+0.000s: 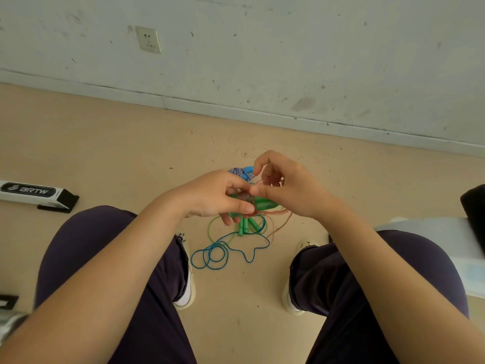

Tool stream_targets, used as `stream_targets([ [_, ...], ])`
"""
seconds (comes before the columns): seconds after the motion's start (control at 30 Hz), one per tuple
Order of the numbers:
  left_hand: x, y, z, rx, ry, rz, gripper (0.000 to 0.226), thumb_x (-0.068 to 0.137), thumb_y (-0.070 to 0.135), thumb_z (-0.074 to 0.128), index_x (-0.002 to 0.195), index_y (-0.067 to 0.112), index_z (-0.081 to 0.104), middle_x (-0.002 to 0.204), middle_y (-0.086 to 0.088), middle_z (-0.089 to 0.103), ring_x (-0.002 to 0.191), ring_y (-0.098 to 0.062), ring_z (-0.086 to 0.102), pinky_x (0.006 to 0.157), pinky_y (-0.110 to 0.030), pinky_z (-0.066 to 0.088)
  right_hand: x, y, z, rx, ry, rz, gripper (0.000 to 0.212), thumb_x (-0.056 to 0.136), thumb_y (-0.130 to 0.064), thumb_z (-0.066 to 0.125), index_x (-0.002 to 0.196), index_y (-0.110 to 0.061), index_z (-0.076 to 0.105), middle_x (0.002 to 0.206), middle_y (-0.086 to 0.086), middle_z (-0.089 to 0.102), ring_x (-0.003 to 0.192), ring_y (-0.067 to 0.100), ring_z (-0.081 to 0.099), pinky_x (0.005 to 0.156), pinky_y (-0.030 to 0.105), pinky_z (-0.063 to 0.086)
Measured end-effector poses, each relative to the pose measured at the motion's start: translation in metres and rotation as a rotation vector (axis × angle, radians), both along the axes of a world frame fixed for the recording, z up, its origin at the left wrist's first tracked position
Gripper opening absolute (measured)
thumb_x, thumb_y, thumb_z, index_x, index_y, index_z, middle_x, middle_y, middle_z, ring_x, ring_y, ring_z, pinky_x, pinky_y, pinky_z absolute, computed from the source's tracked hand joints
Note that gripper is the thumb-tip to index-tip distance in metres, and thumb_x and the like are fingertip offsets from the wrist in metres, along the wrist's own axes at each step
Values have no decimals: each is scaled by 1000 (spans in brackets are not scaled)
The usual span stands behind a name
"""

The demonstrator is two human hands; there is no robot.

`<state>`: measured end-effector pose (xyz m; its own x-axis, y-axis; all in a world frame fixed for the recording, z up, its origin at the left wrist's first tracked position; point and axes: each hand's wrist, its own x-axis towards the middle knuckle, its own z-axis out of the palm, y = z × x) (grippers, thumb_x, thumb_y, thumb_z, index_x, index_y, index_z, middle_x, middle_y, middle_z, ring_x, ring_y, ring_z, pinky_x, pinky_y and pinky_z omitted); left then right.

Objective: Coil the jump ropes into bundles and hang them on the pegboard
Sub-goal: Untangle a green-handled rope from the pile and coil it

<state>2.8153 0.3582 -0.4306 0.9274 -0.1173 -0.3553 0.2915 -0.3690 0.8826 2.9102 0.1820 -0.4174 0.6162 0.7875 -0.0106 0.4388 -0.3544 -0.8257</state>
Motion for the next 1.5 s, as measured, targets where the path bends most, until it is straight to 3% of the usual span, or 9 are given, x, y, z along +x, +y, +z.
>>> stream_targets([
  [0.17,-2,3,2,9,-51,12,25,91,6,70,115,8,69,86,-4,75,73,-17,71,60,-30,56,1,-1,0,52,106,5,18,83,-14,77,85,-12,59,85,5,59,66,13,50,59,22,43],
  [0.27,-3,2,0,-14,-88,56,30,89,5,71,118,10,64,85,-1,75,74,-20,72,61,-34,59,1,0,-2,69,165,-36,15,82,-18,78,83,-13,65,82,-2,61,61,6,51,56,16,41],
  [0.43,0,0,-4,-136,-205,119,66,89,3,71,138,39,45,79,0,76,75,-26,74,60,-33,58,1,0,-4,200,394,-135,17,81,-21,79,92,-9,72,83,6,73,73,17,71,64,26,58],
  [0.6,3,-5,-2,-300,-287,291,41,91,3,68,126,21,60,80,-10,76,69,-27,73,59,-35,60,1,2,-7,318,711,-141,26,73,-35,82,93,-20,75,87,8,73,67,21,64,61,26,51],
  [0.83,10,10,-1,-248,-258,573,40,92,9,69,129,3,57,77,-11,76,63,-26,73,56,-31,59,2,1,-3,63,285,-202,13,92,-24,67,87,-15,73,49,-16,46,45,1,37,47,14,30],
  [1.07,11,12,-2,117,-130,352,40,90,15,73,128,13,61,74,-6,74,58,-21,71,59,-38,62,-6,1,13,12,40,-75,19,94,-19,65,77,-10,63,55,-10,42,46,2,35,49,12,29],
  [1.27,3,-1,6,-90,-61,47,39,92,13,69,131,11,61,84,-12,74,61,-22,65,47,-26,50,6,-3,14,81,-118,-113,12,88,-21,72,76,-21,70,74,4,63,64,11,51,62,26,42],
  [1.37,4,0,9,-114,-92,3,39,92,14,69,130,15,59,89,-15,75,62,-23,66,46,-25,47,9,-2,9,123,-86,-173,17,86,-25,74,72,-33,69,75,0,64,67,10,52,65,23,42],
  [1.5,5,-3,3,-75,-121,33,40,89,13,73,119,28,51,81,-6,75,64,-22,70,53,-30,52,8,1,0,68,-52,-189,13,85,-30,75,75,-22,75,68,0,65,63,9,51,63,30,42],
])
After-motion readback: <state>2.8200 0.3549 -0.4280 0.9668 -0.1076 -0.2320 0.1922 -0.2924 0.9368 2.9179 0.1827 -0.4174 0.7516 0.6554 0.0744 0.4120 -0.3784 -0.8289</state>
